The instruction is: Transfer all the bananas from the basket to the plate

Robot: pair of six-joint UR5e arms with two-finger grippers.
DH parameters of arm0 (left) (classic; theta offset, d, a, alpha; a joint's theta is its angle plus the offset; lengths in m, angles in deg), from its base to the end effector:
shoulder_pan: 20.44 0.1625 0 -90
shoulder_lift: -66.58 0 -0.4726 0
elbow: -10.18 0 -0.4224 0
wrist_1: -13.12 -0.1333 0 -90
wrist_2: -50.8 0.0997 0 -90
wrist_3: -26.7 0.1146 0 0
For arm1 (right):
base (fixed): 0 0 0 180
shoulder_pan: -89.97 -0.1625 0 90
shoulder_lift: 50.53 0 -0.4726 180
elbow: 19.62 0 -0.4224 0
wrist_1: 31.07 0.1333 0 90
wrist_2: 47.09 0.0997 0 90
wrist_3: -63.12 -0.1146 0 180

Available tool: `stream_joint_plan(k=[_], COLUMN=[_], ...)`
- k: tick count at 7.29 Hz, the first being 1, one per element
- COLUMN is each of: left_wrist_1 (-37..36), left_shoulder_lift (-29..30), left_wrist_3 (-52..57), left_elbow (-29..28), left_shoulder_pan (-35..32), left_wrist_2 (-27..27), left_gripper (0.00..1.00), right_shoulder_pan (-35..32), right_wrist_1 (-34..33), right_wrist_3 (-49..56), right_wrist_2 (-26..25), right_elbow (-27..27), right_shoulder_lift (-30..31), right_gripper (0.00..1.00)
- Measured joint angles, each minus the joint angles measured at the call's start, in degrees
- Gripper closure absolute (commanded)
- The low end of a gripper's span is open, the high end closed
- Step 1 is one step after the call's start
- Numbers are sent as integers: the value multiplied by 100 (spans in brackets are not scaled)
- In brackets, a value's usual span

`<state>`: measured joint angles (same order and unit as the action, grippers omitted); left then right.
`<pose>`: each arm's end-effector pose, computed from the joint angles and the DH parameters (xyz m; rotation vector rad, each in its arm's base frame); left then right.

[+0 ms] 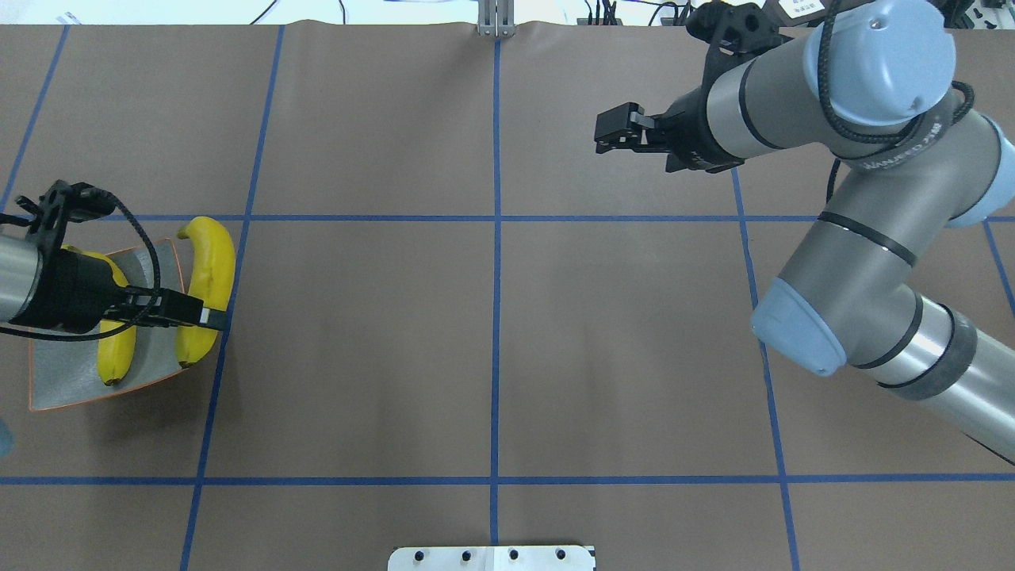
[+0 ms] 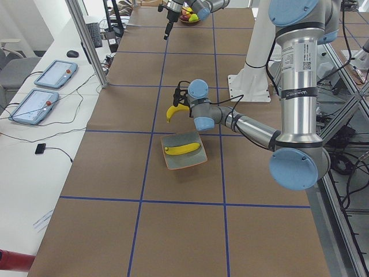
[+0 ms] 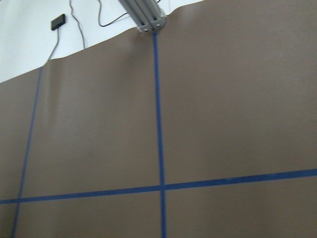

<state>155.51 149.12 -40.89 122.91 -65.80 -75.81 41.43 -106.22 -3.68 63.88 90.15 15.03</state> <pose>0.2834 -0.3794 0.4626 0.1670 1.2497 0.0309 -0.3555 -0.5417 0.2677 0.3274 -1.0211 0.2106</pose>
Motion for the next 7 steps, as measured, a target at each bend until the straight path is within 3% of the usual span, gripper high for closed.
stream_joint_plan(k=[2, 3, 4, 6, 7], left_wrist_1=[-98, -273, -561, -987, -1055], left_shoulder_lift=[-660, -796, -772, -609, -582], left_wrist_3=[606, 862, 999, 1359, 1539], left_elbow=[-36, -59, -69, -79, -78], left_shoulder_pan=[37, 66, 121, 193, 197], left_wrist_2=[548, 803, 1009, 1238, 1384], left_gripper=[100, 80, 32, 1, 0], right_shoulder_pan=[-532, -796, -1108, -1786, -2172], right_wrist_1=[-2, -7, -27, -46, -45], right_wrist_3=[1037, 1649, 2322, 3732, 4452], right_wrist_2=[403, 560, 792, 1269, 1497], right_elbow=[-1, -11, -31, -84, -166], right_shoulder_lift=[524, 769, 1004, 1530, 1793], right_gripper=[0, 0, 0, 0, 0])
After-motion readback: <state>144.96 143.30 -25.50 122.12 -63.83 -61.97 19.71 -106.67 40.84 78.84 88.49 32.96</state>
